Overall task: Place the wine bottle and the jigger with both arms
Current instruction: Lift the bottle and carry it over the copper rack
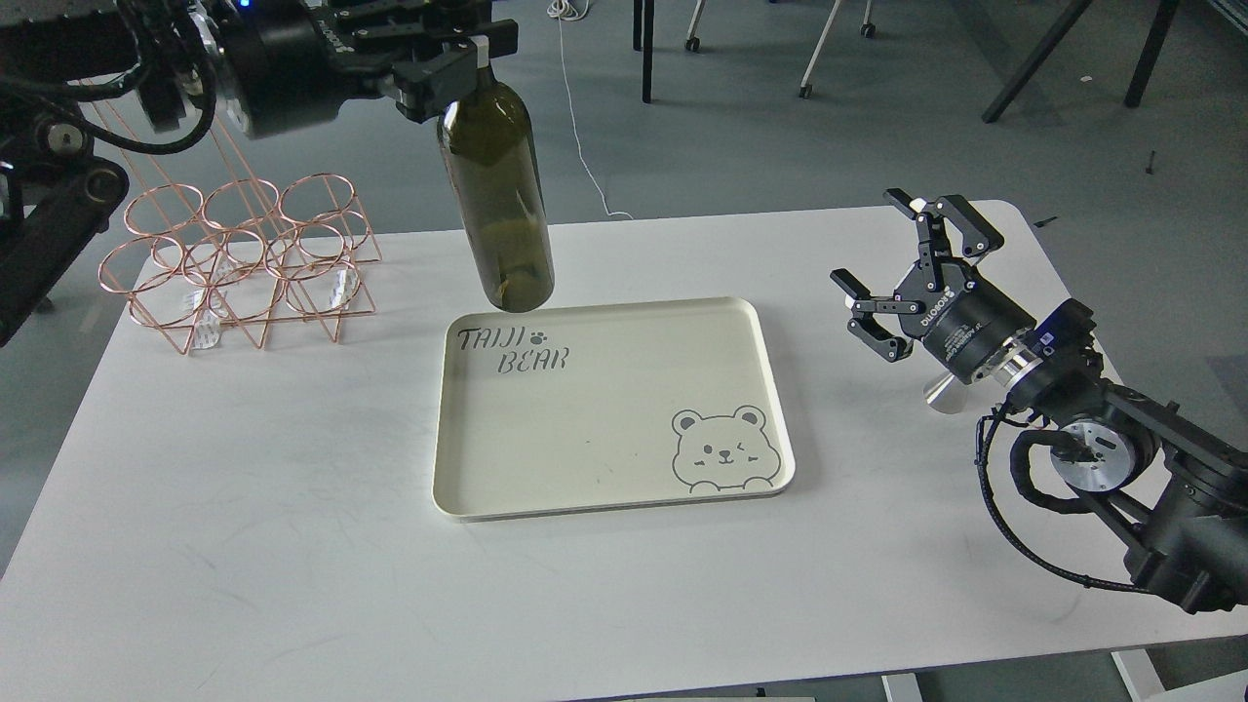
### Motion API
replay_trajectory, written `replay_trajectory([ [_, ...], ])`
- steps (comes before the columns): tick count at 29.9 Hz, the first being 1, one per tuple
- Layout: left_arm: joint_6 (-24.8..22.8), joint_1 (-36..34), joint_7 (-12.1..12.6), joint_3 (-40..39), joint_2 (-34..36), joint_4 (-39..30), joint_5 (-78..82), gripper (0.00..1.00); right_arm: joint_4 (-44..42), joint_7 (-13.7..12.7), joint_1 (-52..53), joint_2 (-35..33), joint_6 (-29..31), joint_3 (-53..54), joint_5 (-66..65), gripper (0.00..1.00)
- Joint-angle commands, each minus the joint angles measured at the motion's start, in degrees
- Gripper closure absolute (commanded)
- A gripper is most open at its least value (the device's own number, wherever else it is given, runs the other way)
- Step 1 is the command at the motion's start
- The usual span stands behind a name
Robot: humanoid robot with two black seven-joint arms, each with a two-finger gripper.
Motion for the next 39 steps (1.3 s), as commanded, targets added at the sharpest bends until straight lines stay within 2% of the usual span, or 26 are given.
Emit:
replay_trajectory([
  [1, 0.1, -3.7, 0.0, 2.5, 1.2, 7.5, -0.1, 0.9, 0.0, 0.0, -0.1, -0.2, 0.0, -0.1, 0.0, 0.01],
  [6, 1.9, -5.1, 0.0, 7.1, 4.6, 10.1, -0.1, 0.9, 0.0, 0.0, -0.2, -0.4, 0.0, -0.1, 0.0, 0.01],
  [13, 4.0, -5.1, 0.0, 8.0, 7.3, 11.6, 0.0, 0.89, 0.0, 0.0, -0.8, -0.3, 0.0, -0.1, -0.2, 0.01],
  [39, 6.0, -4.2, 0.0, 11.9, 7.8, 12.7, 1.0, 0.89, 0.0, 0.0, -1.5, 0.2, 0.0, 0.1, -0.8, 0.01],
])
